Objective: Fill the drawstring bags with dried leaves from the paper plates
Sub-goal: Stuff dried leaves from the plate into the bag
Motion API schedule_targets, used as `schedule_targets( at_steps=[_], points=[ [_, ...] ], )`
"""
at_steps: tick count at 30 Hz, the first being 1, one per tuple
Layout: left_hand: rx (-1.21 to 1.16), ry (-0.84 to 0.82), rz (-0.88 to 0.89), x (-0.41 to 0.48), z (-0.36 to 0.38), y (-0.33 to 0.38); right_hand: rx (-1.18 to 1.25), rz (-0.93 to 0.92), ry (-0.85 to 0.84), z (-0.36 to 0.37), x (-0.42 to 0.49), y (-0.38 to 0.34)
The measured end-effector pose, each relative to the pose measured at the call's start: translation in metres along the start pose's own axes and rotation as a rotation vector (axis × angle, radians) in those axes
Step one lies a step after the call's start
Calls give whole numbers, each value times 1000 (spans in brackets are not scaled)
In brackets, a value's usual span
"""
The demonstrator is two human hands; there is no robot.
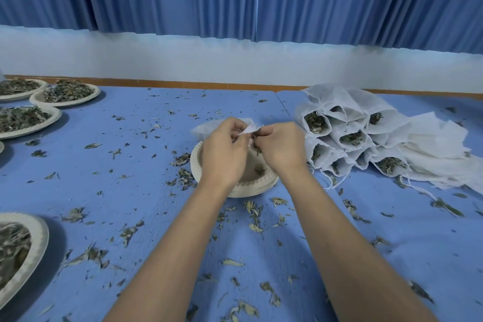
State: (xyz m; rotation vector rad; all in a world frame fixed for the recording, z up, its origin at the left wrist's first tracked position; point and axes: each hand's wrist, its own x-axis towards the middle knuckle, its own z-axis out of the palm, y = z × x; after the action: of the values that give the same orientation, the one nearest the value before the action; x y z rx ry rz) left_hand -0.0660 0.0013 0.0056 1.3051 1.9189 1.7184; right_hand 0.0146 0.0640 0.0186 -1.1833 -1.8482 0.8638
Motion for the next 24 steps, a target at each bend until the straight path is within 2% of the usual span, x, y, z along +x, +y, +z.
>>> schedule_targets(
  at_steps=[2,6,12,16,20,24],
  points=[
    [-9,-85,22,-3,2,-1,35,68,27,-2,2,3],
    [209,-214,97,-4,3,-4,386,300,-19,-1,2,3],
    [326,-257,95,-5,1,-4,461,313,2,7,-5,-2],
    [213,-190,104,1,-3,-10,446,294,-65,10,-7,-5],
    [83,-105,78,5,-6,-15,445,251,-213,6,-8,-16],
    [-22,0,65,9,-7,-13,337,151,-314,-3,-4,-26]
  ],
)
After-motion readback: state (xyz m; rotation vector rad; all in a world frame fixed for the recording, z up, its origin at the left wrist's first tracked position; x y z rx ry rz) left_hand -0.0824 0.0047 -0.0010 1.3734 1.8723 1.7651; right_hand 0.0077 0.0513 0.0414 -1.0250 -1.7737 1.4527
